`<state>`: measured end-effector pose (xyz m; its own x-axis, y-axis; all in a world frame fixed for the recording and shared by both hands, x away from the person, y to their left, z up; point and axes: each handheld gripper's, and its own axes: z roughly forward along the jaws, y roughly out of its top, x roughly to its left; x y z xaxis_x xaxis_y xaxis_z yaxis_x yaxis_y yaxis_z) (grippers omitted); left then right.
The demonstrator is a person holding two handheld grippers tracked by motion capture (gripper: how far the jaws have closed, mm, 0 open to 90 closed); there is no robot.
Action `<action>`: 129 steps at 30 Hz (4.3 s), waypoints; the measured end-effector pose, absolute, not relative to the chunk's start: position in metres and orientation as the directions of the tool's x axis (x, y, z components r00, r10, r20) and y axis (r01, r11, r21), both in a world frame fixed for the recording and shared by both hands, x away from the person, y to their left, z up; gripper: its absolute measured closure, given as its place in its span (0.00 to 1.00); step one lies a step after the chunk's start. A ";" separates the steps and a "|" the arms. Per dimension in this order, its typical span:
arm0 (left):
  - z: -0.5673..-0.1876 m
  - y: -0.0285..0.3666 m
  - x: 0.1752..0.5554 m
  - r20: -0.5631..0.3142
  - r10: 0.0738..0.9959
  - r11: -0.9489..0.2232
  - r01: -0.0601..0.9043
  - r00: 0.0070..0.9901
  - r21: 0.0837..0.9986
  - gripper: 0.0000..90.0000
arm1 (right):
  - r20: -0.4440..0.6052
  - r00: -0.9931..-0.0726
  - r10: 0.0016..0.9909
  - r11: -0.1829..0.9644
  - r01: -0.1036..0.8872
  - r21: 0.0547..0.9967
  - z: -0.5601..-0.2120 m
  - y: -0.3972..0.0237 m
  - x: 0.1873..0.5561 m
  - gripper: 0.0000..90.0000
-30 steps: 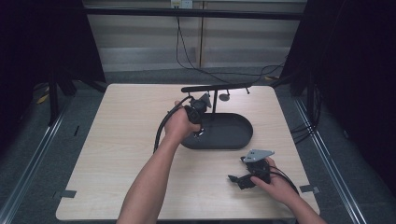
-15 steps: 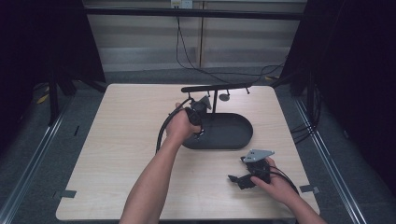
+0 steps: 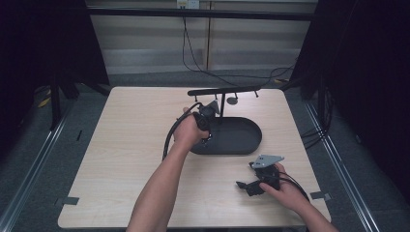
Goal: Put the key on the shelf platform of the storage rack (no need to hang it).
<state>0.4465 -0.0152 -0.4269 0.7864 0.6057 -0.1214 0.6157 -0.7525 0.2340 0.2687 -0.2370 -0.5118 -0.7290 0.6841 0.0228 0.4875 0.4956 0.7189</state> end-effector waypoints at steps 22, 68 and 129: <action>-0.423 -0.011 0.446 -0.117 0.618 -0.738 0.625 0.777 0.254 0.91 | 0.025 -0.730 0.683 0.495 0.488 0.719 -0.512 -0.237 0.269 0.10; -0.399 0.017 0.426 -0.149 0.604 -0.715 0.615 0.783 0.332 0.48 | 0.024 -0.729 0.684 0.495 0.488 0.719 -0.512 -0.237 0.269 0.10; -0.399 0.099 0.400 -0.152 0.650 -0.660 0.652 0.745 0.373 0.34 | 0.029 -0.727 0.686 0.492 0.492 0.718 -0.512 -0.237 0.268 0.10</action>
<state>0.4003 0.0989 -0.3987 0.7445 0.6500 -0.1524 0.6524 -0.6599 0.3727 0.2685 -0.2368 -0.5118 -0.7272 0.6858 0.0285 0.4923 0.4921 0.7180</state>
